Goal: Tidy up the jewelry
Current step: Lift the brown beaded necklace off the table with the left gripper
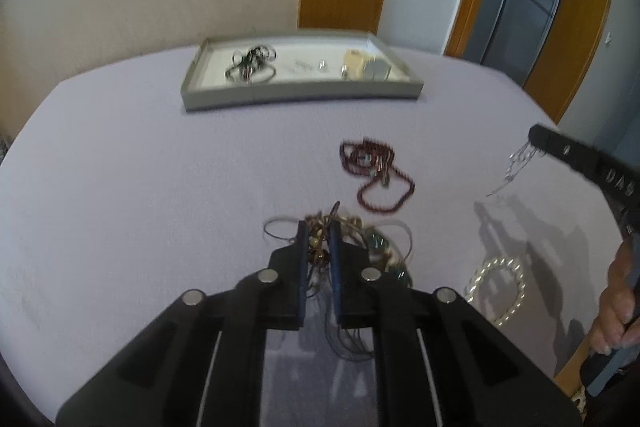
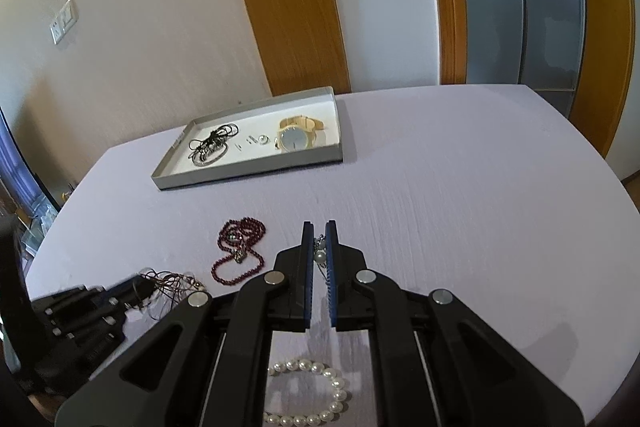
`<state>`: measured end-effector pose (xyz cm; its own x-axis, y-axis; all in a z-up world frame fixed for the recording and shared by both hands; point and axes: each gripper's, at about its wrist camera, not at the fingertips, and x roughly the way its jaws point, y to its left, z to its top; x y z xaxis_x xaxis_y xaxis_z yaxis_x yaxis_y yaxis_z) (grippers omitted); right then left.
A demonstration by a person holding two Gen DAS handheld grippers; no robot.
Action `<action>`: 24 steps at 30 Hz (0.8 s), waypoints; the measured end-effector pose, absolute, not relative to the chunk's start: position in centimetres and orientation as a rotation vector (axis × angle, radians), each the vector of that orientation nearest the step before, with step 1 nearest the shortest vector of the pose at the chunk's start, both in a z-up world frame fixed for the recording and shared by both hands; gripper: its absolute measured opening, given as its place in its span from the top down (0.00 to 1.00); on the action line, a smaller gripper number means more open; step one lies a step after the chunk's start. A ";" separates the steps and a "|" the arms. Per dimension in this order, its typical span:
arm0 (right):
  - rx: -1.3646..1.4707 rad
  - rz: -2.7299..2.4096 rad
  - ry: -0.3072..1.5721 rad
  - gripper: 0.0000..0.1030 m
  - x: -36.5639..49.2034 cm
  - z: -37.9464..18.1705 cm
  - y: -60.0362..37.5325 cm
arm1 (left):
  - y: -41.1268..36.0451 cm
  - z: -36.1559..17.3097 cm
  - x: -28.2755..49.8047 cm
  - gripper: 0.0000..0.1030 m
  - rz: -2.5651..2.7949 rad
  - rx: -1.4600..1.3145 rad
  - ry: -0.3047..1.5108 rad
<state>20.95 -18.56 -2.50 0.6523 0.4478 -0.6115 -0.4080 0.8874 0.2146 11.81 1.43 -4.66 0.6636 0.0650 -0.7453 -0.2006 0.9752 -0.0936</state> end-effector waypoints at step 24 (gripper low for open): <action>0.082 0.492 0.725 0.94 21.4 -3.1 -19.6 | -4.4 -8.6 13.3 0.81 0.151 -0.040 0.915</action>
<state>21.44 -19.59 -3.07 0.6402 0.4583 -0.6166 -0.4028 0.8837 0.2386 13.29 -4.43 -8.55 0.5999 0.1130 -0.7920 -0.1468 0.9887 0.0299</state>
